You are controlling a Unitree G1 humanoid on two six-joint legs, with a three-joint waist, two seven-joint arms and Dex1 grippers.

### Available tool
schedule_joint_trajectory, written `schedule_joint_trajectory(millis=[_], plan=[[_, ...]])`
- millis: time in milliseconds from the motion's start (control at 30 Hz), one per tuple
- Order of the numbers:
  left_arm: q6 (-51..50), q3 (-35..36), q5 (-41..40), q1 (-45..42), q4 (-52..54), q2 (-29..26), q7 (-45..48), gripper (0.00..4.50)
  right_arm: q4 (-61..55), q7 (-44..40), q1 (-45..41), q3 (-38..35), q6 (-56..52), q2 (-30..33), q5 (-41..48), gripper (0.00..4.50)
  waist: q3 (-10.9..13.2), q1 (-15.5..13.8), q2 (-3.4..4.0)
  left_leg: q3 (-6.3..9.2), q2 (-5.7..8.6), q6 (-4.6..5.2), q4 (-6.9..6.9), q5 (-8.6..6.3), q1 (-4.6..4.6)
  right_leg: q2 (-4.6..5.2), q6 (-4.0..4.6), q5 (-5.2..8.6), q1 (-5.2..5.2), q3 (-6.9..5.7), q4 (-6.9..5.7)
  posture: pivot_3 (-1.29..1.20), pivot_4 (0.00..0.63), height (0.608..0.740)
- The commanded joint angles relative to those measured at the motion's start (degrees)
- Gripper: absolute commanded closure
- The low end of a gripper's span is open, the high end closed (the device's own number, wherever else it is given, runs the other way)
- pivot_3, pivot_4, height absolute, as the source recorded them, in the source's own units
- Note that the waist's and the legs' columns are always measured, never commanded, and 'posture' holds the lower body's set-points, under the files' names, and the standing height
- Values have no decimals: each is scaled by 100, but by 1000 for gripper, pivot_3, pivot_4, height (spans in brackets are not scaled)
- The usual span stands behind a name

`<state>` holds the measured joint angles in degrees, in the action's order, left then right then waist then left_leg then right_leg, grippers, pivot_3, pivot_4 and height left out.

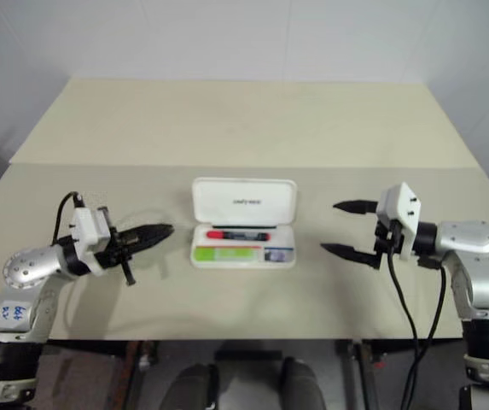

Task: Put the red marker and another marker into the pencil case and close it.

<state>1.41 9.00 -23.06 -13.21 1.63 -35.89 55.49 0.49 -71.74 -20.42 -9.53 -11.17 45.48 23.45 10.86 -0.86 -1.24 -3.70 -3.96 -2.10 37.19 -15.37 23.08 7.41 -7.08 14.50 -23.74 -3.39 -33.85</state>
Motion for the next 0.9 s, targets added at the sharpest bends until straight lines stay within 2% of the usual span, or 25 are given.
schedule_joint_trajectory(millis=[33, 133, 333, 533, 700, 900], plan=[[9, 290, 81, -153, 5, 221, -701, 4482, -142, 75, 9, -161, 130, 83, 84, 0, 0, -10, 0, 0, 0, 0, 0, 0, 1, 0, 0, 0, 0, 0, 1, 0, 150, 740], [-208, 353, 336, -324, -61, 451, -1492, 4482, -120, 130, -31, -108, 154, 46, 53, 0, 0, -41, -1, 0, 0, 1, 4, 0, 3, 0, -4, -2, 0, 0, 1, 0, 150, 740], [-655, -12, 722, -589, -235, 631, -2030, 4482, -65, 244, -127, 9, 207, -4, -4, 0, 0, -59, -1, 0, 1, 1, 5, 0, 2, 0, -6, -3, 2, 1, 1, 0, 150, 740], [-1332, -447, 1003, -1611, -1263, 1051, -2367, 4482, -115, 357, -168, 136, 222, -82, -69, 0, 0, -64, -1, 1, 2, 5, 16, 3, 2, 0, -12, -11, 8, 1, 0, 0, 150, 740], [-829, -628, 1063, -2350, -2045, 1321, -2104, 4482, -227, 465, -98, 154, 232, -143, -47, 0, 0, -44, -1, -1, 2, 4, 9, 4, 7, -2, -14, -12, 7, 0, -1, 0, 150, 740], [863, -600, 885, -2295, -2187, 1308, -998, 4482, -443, 629, 96, 135, 194, -244, 7, 0, 0, -60, -1, -5, 2, -26, 6, 20, 12, -2, -15, -13, 7, -1, 8, 0, 150, 740]])
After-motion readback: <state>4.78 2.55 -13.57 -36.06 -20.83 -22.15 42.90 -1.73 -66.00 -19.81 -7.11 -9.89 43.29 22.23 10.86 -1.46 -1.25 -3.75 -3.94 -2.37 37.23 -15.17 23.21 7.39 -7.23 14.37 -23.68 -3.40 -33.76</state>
